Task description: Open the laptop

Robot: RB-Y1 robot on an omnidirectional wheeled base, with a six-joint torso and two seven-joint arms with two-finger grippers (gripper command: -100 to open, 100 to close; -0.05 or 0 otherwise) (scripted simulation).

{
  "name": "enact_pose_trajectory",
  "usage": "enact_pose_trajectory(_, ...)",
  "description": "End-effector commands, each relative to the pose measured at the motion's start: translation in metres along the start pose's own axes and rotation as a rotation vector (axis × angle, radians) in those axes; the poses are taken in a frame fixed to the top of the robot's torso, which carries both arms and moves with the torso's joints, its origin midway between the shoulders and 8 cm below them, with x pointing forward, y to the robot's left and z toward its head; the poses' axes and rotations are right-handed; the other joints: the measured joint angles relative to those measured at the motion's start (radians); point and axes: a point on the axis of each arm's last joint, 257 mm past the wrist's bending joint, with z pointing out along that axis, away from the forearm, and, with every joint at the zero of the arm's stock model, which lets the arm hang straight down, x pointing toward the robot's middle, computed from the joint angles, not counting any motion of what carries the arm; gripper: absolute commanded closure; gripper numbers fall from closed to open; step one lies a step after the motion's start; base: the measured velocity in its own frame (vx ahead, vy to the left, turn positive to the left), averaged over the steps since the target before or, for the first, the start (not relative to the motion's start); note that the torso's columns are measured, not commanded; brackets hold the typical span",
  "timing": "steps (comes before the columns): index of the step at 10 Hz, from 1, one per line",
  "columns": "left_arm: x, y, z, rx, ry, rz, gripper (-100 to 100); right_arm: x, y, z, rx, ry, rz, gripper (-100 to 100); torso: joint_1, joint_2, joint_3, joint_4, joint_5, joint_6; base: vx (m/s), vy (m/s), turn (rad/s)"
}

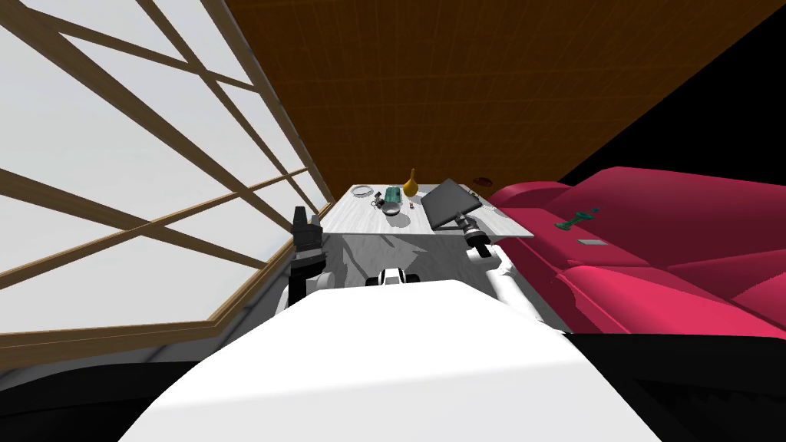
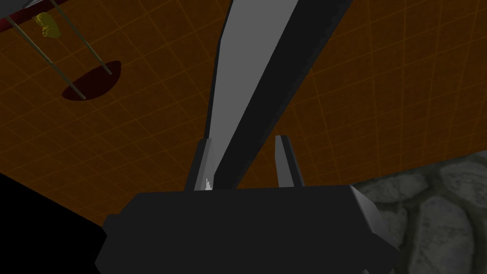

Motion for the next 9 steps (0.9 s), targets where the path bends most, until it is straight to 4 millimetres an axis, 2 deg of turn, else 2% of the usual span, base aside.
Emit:
enact_pose_trajectory(1, 0.000, 0.000, 0.000, 0.000, 0.000, 0.000, 0, 0.021, -0.012, 0.002, 0.028, 0.033, 0.014, 100, 0.001, -0.001, -0.001, -0.001, 0.000, 0.000, -0.005, -0.007, 0.016)
enact_pose_trajectory(2, 0.000, 0.000, 0.000, 0.000, 0.000, 0.000, 0, 0.025, -0.018, 0.001, 0.039, 0.042, 0.014, 100, 0.000, -0.004, -0.002, -0.003, -0.002, 0.001, 0.007, -0.004, 0.001)
enact_pose_trajectory(3, 0.000, 0.000, 0.000, 0.000, 0.000, 0.000, 0, 0.021, 0.009, 0.019, -0.024, 0.015, 0.046, 100, -0.001, -0.005, -0.003, -0.005, -0.003, 0.001, -0.057, -0.009, -0.114)
enact_pose_trajectory(4, 0.000, 0.000, 0.000, 0.000, 0.000, 0.000, 0, 0.021, 0.008, 0.026, -0.021, 0.012, 0.052, 100, 0.000, -0.002, -0.001, -0.004, -0.003, 0.000, -0.077, -0.011, -0.063)
enact_pose_trajectory(6, 0.000, 0.000, 0.000, 0.000, 0.000, 0.000, 0, 0.038, -0.012, 0.025, 0.022, 0.045, 0.058, 100, 0.002, -0.003, -0.001, -0.002, -0.001, -0.001, -0.026, -0.004, 0.006)
enact_pose_trajectory(7, 0.000, 0.000, 0.000, 0.000, 0.000, 0.000, 0, 0.041, -0.014, 0.024, 0.029, 0.050, 0.058, 100, 0.001, -0.006, -0.003, -0.004, -0.002, -0.001, 0.006, 0.000, 0.000)
enact_pose_trajectory(8, 0.000, 0.000, 0.000, 0.000, 0.000, 0.000, 0, 0.035, 0.013, 0.043, -0.033, 0.023, 0.089, 100, 0.000, -0.007, -0.004, -0.006, -0.003, 0.000, -0.043, -0.011, -0.105)
enact_pose_trajectory(9, 0.000, 0.000, 0.000, 0.000, 0.000, 0.000, 0, 0.033, 0.015, 0.048, -0.035, 0.019, 0.091, 100, 0.000, -0.003, -0.002, -0.003, -0.002, 0.000, -0.074, -0.007, -0.050)
